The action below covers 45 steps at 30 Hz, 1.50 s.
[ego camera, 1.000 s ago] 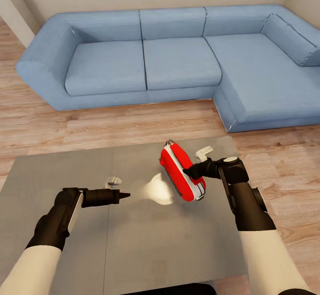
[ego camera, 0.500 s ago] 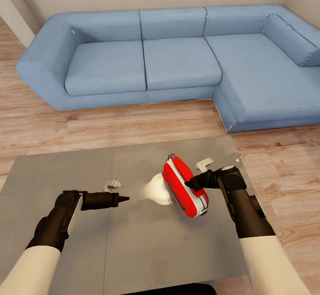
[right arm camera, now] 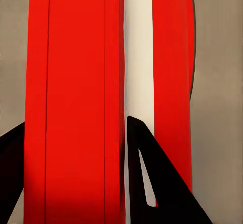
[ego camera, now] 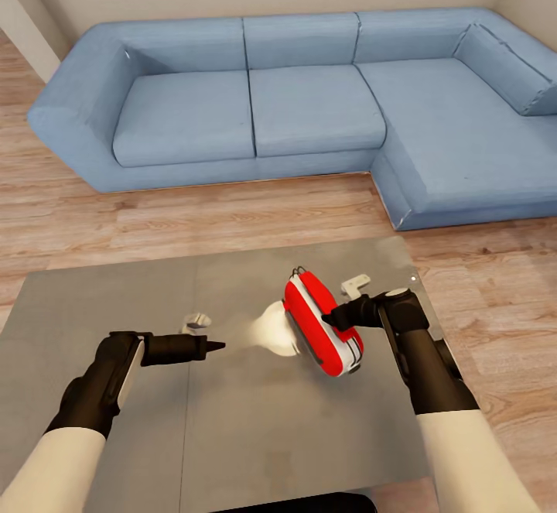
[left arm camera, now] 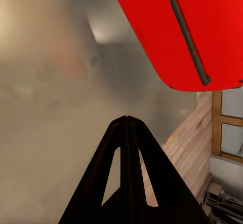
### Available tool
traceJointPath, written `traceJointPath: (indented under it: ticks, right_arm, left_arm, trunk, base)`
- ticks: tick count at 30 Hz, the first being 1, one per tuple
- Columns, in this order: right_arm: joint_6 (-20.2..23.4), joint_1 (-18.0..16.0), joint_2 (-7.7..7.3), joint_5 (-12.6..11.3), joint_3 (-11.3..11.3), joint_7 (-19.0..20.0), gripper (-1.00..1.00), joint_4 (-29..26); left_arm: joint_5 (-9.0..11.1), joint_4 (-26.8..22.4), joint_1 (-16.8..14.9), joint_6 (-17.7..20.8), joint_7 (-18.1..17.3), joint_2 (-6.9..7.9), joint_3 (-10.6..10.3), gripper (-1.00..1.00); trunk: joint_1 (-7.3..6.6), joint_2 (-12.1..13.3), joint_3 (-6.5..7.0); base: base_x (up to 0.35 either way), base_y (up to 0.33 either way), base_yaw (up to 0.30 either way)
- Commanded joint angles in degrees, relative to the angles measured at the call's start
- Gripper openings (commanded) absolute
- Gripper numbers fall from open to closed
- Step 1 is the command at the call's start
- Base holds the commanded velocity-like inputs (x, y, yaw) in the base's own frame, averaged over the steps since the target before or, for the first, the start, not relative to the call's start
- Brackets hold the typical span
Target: Turn on the radio receiver that's on the table in the living room.
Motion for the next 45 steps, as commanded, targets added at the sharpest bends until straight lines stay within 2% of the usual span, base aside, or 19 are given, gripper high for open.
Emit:
traceJointPath:
  ticks: [1, 4, 6, 10, 39, 45]
  right_arm:
    - [0.1, 0.0, 0.03, -0.3, 0.0, 0.0, -1.00, 0.0]
    - [0.0, 0.0, 0.11, -0.4, 0.0, 0.0, -1.00, 0.0]
    - [-3.8, 0.3, 0.24, -0.5, 0.0, -0.1, -1.00, 0.0]
    - [-5.7, 0.5, 0.29, -0.6, 0.0, -0.2, -1.00, 0.1]
    - [-7.6, 1.1, 0.36, -0.9, -0.2, -0.2, -1.00, 0.9]
    - [-11.7, 2.2, 0.51, -2.3, -1.1, -0.3, -1.00, 1.0]
  left_arm:
    - [0.0, 0.0, 0.0, 0.0, 0.0, 0.01, 0.0, -1.00]
    - [0.0, 0.0, 0.0, 0.0, 0.0, 0.00, 0.0, -1.00]
    - [0.0, 0.0, 0.0, 0.0, 0.0, 0.02, 0.0, -1.00]
    - [0.0, 0.0, 0.0, 0.0, 0.0, 0.02, 0.0, -1.00]
    - [0.0, 0.1, 0.0, -0.1, 0.0, 0.11, 0.0, -1.00]
    - [0.0, 0.1, 0.0, -0.1, -0.1, 0.11, 0.0, -1.00]
  trunk:
    - [0.00, 0.0, 0.00]
    - [0.00, 0.0, 0.00]
    - [0.00, 0.0, 0.00]
    - [0.00, 0.0, 0.00]
    - [0.00, 0.0, 0.00]
    - [0.00, 0.0, 0.00]
  base:
    - [0.000, 0.000, 0.000]
    - [0.000, 0.000, 0.000]
    - [0.000, 0.000, 0.000]
    - [0.000, 0.000, 0.000]
    - [0.000, 0.000, 0.000]
    - [0.000, 0.000, 0.000]
